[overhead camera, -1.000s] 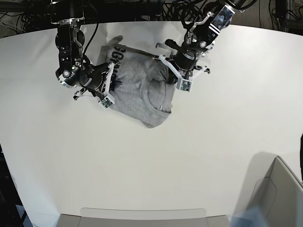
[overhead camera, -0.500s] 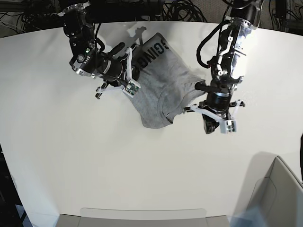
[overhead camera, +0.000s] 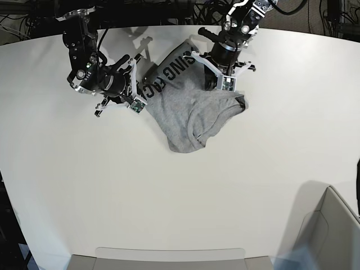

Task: Fold the T-shirt properly
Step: 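Flip the bundle over with the left gripper and set it down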

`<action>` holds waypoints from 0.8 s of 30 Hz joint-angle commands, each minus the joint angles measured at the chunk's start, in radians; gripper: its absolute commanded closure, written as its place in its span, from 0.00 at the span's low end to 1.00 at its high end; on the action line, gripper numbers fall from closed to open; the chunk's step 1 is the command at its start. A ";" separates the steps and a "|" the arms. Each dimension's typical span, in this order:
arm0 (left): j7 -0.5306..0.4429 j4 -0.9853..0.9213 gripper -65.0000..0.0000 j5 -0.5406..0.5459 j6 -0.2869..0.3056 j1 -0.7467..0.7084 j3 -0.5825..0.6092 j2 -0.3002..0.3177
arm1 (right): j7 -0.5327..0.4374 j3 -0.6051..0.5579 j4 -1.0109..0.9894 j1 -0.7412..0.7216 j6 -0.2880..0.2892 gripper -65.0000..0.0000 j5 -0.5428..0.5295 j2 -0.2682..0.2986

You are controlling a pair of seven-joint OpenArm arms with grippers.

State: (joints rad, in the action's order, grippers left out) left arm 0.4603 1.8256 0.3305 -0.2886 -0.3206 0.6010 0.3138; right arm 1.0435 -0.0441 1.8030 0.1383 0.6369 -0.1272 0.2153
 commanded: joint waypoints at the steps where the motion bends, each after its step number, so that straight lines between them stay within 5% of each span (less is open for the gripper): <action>1: -0.022 -0.022 1.00 -0.017 0.002 0.008 0.003 -0.012 | -0.027 0.002 -0.010 -0.013 0.011 1.00 -0.009 0.003; 7: -0.022 -0.120 1.00 -0.017 0.002 0.094 0.001 -0.014 | -0.076 -0.003 -0.108 -0.015 0.016 1.00 -0.007 -0.030; 13: 0.008 -0.208 1.00 -0.017 0.002 0.197 -0.040 -0.009 | -0.096 -0.150 -0.179 -0.033 0.008 1.00 -0.007 -0.057; 20: 0.102 -0.226 1.00 -0.017 0.012 0.324 -0.145 -0.012 | -0.096 -0.185 -0.250 -0.133 0.007 1.00 -0.005 -0.178; 24: 0.165 -0.229 1.00 -0.017 0.012 0.366 -0.197 -0.012 | -0.093 -0.185 -0.277 -0.191 0.004 1.00 -0.005 -0.201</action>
State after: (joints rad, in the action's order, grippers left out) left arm 0.6365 1.5826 0.3252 -0.2680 0.0349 0.4137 0.2955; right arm 0.9688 -0.2321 1.5093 -0.0364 0.6399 -0.1162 0.0238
